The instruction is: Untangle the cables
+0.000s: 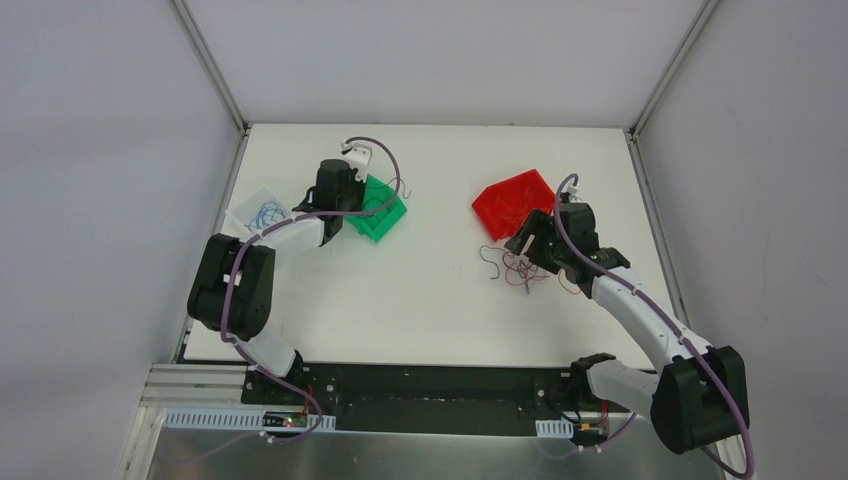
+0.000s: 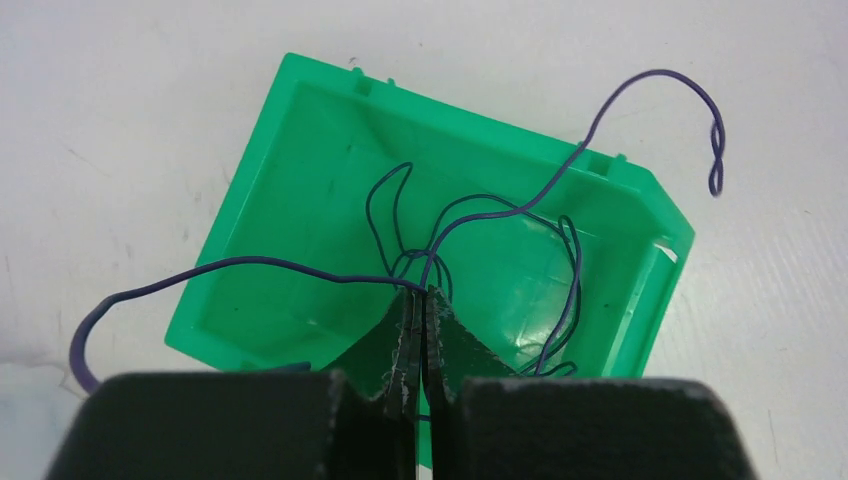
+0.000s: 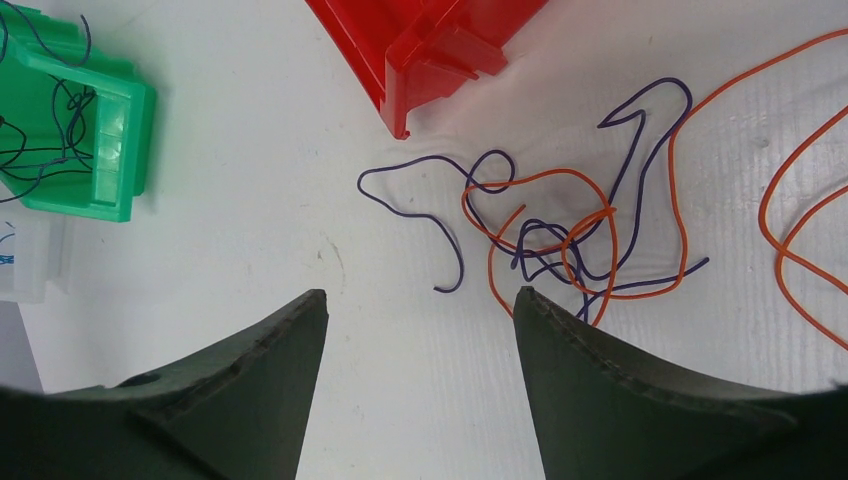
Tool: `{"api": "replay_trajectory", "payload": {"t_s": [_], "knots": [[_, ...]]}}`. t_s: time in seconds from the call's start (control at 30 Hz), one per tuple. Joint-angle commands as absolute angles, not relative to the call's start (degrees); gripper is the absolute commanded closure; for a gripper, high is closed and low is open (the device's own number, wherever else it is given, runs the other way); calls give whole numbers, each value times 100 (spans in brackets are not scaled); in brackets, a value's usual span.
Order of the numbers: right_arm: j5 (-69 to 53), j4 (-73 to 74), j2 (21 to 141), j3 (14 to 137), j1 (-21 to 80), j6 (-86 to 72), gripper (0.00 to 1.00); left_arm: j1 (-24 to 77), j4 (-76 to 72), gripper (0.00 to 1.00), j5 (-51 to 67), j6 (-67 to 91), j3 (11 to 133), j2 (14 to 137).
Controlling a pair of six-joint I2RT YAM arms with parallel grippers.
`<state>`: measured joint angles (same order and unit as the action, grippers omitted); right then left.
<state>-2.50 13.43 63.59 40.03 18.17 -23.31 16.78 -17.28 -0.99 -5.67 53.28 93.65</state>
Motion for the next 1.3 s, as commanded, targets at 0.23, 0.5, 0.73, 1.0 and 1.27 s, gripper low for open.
{"api": "replay_trajectory", "payload": {"t_s": [0.23,0.5,0.73,1.0,1.27], "knots": [[-335,1224,6245,4238,1751,-2285,28,1583,-851,100,-1154,-928,6134,9871],[-380,1239,6246,4273,1746,-2302,28,1588,-119,100,-1130,-1041,7053,10700],[-388,1242,6248,4263,1743,-2314,28,1591,377,100,-1192,-1092,7444,10923],[-412,1243,6297,4305,1740,-2313,28,1606,595,92,-857,-883,7512,10474],[-438,1249,6295,4336,1733,-2346,28,1669,1017,66,-1072,-515,7686,9927]]}}
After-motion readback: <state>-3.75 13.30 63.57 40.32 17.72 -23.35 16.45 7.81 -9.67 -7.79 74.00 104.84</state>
